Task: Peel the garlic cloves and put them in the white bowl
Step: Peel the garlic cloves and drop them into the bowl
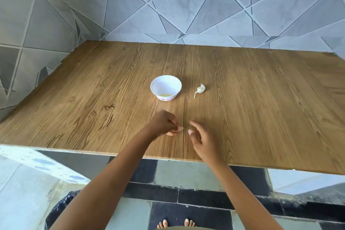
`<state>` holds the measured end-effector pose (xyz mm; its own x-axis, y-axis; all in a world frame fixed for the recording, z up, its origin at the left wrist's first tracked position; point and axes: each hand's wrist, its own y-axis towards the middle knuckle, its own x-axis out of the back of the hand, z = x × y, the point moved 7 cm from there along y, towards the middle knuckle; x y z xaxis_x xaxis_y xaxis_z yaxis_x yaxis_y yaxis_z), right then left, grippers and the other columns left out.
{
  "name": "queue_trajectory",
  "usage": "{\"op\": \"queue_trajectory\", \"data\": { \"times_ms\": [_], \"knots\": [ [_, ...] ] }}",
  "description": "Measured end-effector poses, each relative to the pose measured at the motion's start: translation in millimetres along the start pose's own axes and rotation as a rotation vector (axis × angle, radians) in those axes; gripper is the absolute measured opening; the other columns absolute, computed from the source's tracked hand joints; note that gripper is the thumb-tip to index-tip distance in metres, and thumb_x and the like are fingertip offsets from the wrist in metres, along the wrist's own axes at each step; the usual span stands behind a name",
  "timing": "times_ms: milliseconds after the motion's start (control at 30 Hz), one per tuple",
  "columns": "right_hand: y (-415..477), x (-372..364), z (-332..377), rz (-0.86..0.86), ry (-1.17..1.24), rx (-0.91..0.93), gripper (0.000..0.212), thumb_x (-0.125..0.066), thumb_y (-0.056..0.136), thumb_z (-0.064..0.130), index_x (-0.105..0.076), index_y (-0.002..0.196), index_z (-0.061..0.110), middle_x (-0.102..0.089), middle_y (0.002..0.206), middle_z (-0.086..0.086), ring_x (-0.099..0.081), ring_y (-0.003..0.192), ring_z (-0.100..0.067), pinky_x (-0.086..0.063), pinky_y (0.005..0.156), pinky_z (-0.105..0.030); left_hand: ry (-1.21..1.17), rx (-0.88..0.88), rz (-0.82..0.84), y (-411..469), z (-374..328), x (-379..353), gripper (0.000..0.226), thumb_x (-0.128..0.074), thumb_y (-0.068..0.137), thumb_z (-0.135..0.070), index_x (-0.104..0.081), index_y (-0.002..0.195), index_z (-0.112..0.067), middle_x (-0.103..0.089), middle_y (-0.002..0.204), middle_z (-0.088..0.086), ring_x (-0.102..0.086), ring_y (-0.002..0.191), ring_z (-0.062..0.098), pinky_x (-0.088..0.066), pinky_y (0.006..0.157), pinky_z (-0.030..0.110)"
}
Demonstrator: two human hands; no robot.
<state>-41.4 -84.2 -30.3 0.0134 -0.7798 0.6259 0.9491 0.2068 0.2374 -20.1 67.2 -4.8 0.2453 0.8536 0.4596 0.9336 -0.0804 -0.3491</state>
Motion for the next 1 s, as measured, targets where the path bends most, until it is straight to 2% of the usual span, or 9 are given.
{"op": "queue_trajectory", "data": {
  "times_ms": [33,100,267,367,533,767,833,900,1000],
  "knots": [
    [0,2,1,0.05,0.141,-0.037,0.03,-0.054,0.095,0.019,-0.059,0.124,0.01,-0.061,0.121,0.002,-0.055,0.115,-0.009,-0.036,0.098,-0.01,-0.117,-0.02,0.006,-4,1,0,0.008,-0.073,0.08,-0.004,-0.069,0.086,-0.001,-0.068,0.075,0.007,-0.065,0.067,0.011,-0.055,0.064,0.018],
    [2,3,4,0.152,0.317,-0.126,0.026,-0.057,0.093,0.02,-0.062,0.118,0.015,-0.064,0.112,0.009,-0.059,0.104,0.0,-0.044,0.091,-0.012,-0.268,-0.041,0.005,-11,4,1,0.014,-0.07,0.082,-0.003,-0.069,0.096,0.001,-0.068,0.08,0.009,-0.064,0.073,0.011,-0.054,0.066,0.017],
    [10,0,15,0.184,0.548,-0.261,0.014,-0.064,0.087,0.016,-0.068,0.1,0.012,-0.071,0.086,0.003,-0.066,0.071,0.001,-0.046,0.062,-0.01,-0.386,-0.05,0.021,-19,9,-1,0.016,-0.068,0.084,-0.005,-0.068,0.099,0.001,-0.068,0.077,0.006,-0.063,0.07,0.01,-0.055,0.068,0.019],
    [11,-4,18,0.2,0.642,-0.302,0.005,-0.065,0.086,0.013,-0.068,0.09,0.015,-0.071,0.081,0.001,-0.064,0.066,-0.001,-0.045,0.059,-0.011,-0.404,-0.056,0.022,-19,9,2,0.012,-0.068,0.083,-0.005,-0.068,0.095,-0.001,-0.069,0.073,0.002,-0.064,0.068,0.008,-0.055,0.068,0.019],
    [16,-9,20,0.232,0.554,-0.244,0.007,-0.062,0.089,0.012,-0.063,0.082,0.012,-0.064,0.076,0.002,-0.057,0.067,0.001,-0.044,0.066,-0.015,-0.449,-0.042,-0.016,-20,11,3,0.005,-0.068,0.083,-0.002,-0.067,0.086,-0.005,-0.068,0.07,0.002,-0.064,0.065,0.007,-0.054,0.065,0.018],
    [12,1,42,-0.029,0.078,0.324,0.011,-0.055,0.088,0.001,-0.054,0.077,0.003,-0.056,0.073,0.002,-0.046,0.064,-0.003,-0.038,0.058,-0.012,-0.742,0.184,0.078,-21,21,-10,0.007,-0.061,0.085,0.005,-0.065,0.082,-0.001,-0.068,0.063,0.004,-0.066,0.058,0.006,-0.054,0.057,0.015],
    [12,0,44,-0.07,0.021,0.396,0.011,-0.054,0.088,0.0,-0.053,0.077,0.003,-0.056,0.074,0.0,-0.045,0.065,-0.002,-0.038,0.058,-0.013,-0.775,0.219,0.098,-20,23,-10,0.008,-0.061,0.085,0.005,-0.065,0.082,0.0,-0.069,0.062,0.005,-0.067,0.058,0.007,-0.054,0.056,0.015],
    [15,-1,39,-0.023,0.102,0.347,0.013,-0.053,0.09,0.01,-0.056,0.079,0.005,-0.06,0.076,0.0,-0.054,0.068,-0.007,-0.046,0.059,-0.021,-0.748,0.198,0.085,-18,23,-7,0.006,-0.062,0.085,0.003,-0.066,0.082,-0.001,-0.068,0.064,0.005,-0.067,0.06,0.007,-0.055,0.058,0.016],
    [21,-8,25,0.169,0.294,0.076,0.013,-0.057,0.093,0.017,-0.058,0.08,0.016,-0.063,0.077,0.005,-0.059,0.071,-0.008,-0.049,0.065,-0.026,-0.613,0.085,0.035,-15,20,-2,0.006,-0.064,0.085,0.001,-0.065,0.083,-0.003,-0.067,0.071,0.007,-0.066,0.063,0.007,-0.055,0.063,0.016]
  ]
}}
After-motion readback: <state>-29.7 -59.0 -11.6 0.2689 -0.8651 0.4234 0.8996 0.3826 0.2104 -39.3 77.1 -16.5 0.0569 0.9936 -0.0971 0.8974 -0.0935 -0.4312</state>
